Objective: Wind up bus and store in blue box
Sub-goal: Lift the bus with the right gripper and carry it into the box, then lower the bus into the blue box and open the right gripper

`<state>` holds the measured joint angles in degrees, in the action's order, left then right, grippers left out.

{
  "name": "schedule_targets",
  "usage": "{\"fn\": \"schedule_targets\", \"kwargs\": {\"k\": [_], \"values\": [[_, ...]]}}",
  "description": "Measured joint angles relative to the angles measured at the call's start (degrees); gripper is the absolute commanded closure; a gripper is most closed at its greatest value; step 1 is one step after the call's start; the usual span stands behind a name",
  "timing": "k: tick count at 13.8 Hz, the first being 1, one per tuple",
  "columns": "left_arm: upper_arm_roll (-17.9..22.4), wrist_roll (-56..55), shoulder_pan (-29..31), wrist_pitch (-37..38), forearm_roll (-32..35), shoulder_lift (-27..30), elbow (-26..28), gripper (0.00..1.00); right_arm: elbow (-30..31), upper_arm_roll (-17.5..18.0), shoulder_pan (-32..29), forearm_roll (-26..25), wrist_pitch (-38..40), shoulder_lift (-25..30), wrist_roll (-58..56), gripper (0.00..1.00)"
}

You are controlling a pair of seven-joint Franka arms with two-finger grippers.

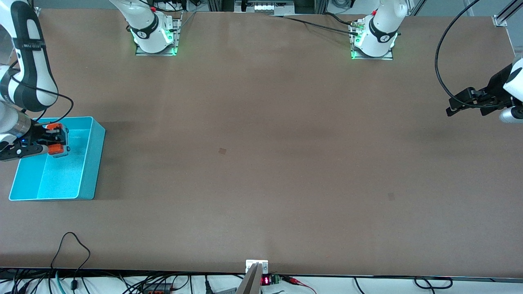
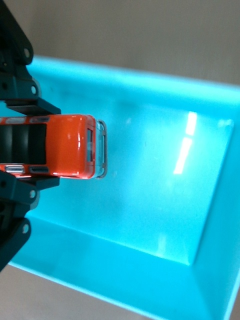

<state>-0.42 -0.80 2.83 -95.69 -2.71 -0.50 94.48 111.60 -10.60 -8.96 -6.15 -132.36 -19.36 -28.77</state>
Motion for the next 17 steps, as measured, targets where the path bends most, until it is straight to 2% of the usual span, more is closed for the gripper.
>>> {"fn": "schedule_targets", "kwargs": {"k": [4, 8, 9, 10, 11, 12, 17], "values": [[0.0, 0.0, 0.0, 0.0, 0.0, 0.0, 0.0, 0.0, -0.3, -2.2, 0.0, 4.9, -2.3, -4.9, 0.0, 1.0], [0.0, 0.0, 0.0, 0.0, 0.0, 0.0, 0.0, 0.0, -0.5, -3.2, -1.7, 6.0, -3.4, -9.1, 0.3, 0.97], [0.0, 0.0, 0.0, 0.0, 0.0, 0.0, 0.0, 0.0, -0.5, -3.3, -2.4, 6.0, -4.0, -9.9, 0.2, 0.88], [0.0, 0.0, 0.0, 0.0, 0.0, 0.0, 0.0, 0.0, -0.6, -3.3, -2.7, 6.0, -4.3, -10.4, 0.2, 0.61], [0.0, 0.0, 0.0, 0.0, 0.0, 0.0, 0.0, 0.0, -0.7, -3.3, -2.8, 6.1, -4.4, -10.6, 0.2, 0.22], [0.0, 0.0, 0.0, 0.1, 0.0, 0.0, 0.0, 0.0, -0.7, -3.3, -2.7, 6.1, -4.4, -10.5, 0.2, 0.0], [0.0, 0.0, 0.0, 0.9, 0.0, 0.0, 0.0, 0.0, -2.1, -3.2, -2.6, 6.1, -3.7, -10.1, -0.5, 0.0]]}}
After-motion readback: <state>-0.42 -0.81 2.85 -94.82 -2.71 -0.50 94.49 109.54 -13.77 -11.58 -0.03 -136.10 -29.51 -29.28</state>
